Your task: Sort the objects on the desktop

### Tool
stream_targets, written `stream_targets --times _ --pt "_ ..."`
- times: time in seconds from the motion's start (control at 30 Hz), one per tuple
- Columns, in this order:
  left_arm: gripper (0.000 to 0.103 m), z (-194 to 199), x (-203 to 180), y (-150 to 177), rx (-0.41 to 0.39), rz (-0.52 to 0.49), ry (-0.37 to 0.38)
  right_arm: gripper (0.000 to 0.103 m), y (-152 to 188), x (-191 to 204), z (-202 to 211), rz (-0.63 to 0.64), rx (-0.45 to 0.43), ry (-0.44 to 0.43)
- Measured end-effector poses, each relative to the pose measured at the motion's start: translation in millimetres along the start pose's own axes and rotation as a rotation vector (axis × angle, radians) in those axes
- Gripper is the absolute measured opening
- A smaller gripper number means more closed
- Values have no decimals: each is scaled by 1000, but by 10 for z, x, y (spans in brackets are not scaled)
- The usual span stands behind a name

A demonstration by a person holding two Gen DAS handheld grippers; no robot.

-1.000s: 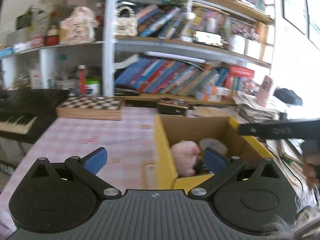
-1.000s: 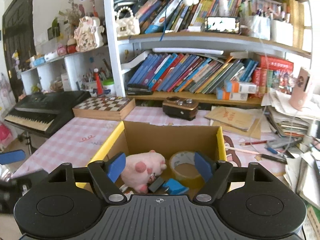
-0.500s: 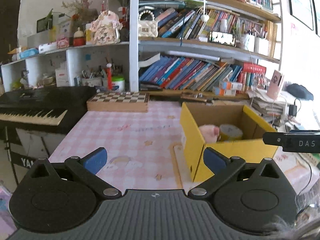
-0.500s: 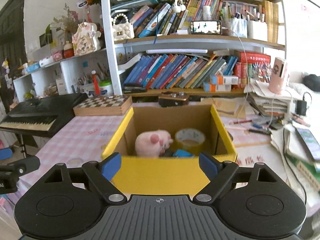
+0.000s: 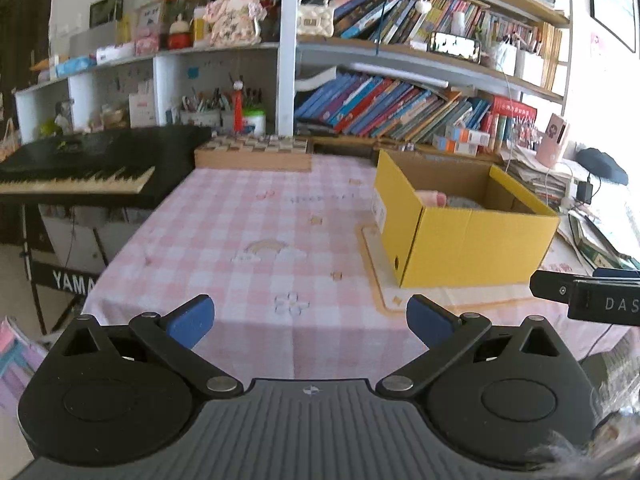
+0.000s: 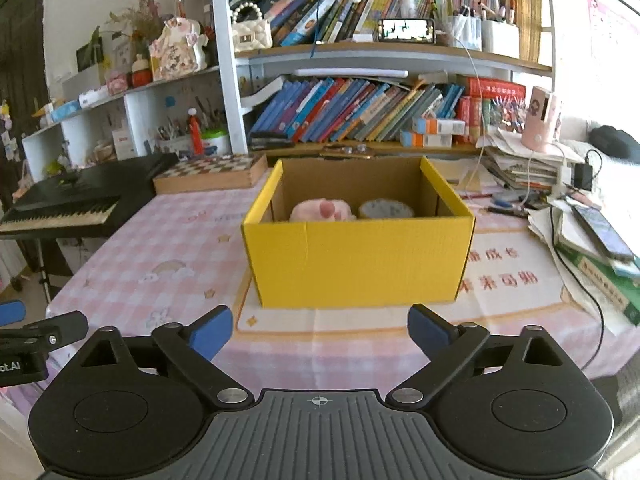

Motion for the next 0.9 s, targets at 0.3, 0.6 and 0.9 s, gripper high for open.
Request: stream_targets --times 0.3,0.6,0.9 --pt "103 67 65 310 117 -29 -37 101 314 171 204 10 62 8" --pt "103 129 30 338 109 -49 -14 102 437 164 232 -9 112 18" --pt "103 137 -13 317 98 -67 -8 102 449 191 222 -3 124 1"
Point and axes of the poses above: each gripper's, at about its wrist camera, not at the fingertips, and z roughly against the way its jaws point, x to its left, y to its underside, the point moved 7 cm from there along -z, roughly the way its jaws point, and after that the axes turned 8 degrees about -x, right-handed, at the moved point
